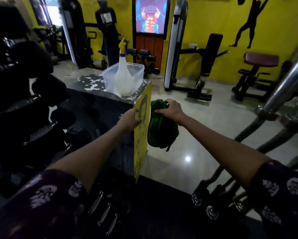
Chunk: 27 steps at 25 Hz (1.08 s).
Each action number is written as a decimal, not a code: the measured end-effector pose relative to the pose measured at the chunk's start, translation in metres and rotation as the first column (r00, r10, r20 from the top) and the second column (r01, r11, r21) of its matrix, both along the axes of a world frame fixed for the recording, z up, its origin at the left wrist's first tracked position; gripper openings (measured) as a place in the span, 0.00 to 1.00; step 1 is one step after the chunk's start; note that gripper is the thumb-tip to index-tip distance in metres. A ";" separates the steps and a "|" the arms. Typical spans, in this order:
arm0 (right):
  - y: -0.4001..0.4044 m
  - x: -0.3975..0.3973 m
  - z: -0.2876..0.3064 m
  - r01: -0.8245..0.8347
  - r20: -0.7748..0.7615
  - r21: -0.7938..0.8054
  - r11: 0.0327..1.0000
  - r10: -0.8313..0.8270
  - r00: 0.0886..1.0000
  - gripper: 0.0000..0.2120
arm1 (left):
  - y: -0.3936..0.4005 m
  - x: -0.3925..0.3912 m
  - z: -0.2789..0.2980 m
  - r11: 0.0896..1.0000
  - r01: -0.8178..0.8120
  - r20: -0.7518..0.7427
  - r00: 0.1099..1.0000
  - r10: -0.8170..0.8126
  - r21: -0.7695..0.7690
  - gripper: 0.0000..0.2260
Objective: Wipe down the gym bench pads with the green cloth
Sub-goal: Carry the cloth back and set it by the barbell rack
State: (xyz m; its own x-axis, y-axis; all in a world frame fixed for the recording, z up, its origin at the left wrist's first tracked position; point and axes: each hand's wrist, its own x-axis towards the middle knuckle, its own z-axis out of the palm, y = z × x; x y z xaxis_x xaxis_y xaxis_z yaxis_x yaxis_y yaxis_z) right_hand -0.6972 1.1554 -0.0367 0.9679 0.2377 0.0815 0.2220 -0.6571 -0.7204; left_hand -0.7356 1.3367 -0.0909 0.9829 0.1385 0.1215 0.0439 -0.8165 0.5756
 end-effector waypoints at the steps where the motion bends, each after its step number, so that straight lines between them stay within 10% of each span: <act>1: 0.011 0.016 0.004 -0.015 0.001 0.009 1.000 0.015 1.000 0.29 | 0.010 0.015 0.002 1.000 -0.009 0.000 1.000 0.009 0.000 0.21; 15: 0.148 0.319 0.081 -0.163 0.110 0.162 0.973 0.146 0.983 0.19 | 0.139 0.244 0.045 0.931 -0.351 0.288 0.906 0.311 0.100 0.26; 21: 0.207 0.427 0.096 -0.166 -0.001 0.240 0.956 0.171 0.985 0.22 | 0.172 0.299 0.025 0.900 -0.379 0.226 0.916 0.332 0.216 0.33; 27: 0.259 0.488 0.079 -0.067 -0.148 0.312 0.948 0.118 0.982 0.30 | 0.182 0.315 -0.013 0.879 -0.443 0.514 0.803 0.301 0.178 0.27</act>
State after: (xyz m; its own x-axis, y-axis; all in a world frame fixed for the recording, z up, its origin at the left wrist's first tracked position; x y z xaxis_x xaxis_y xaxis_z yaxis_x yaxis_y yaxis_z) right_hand -0.2094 1.4140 0.0422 0.9488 0.3158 0.0075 0.1346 -0.3827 -0.9140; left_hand -0.4204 1.5183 -0.1039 0.6796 0.3722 0.6322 0.1679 -0.9178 0.3599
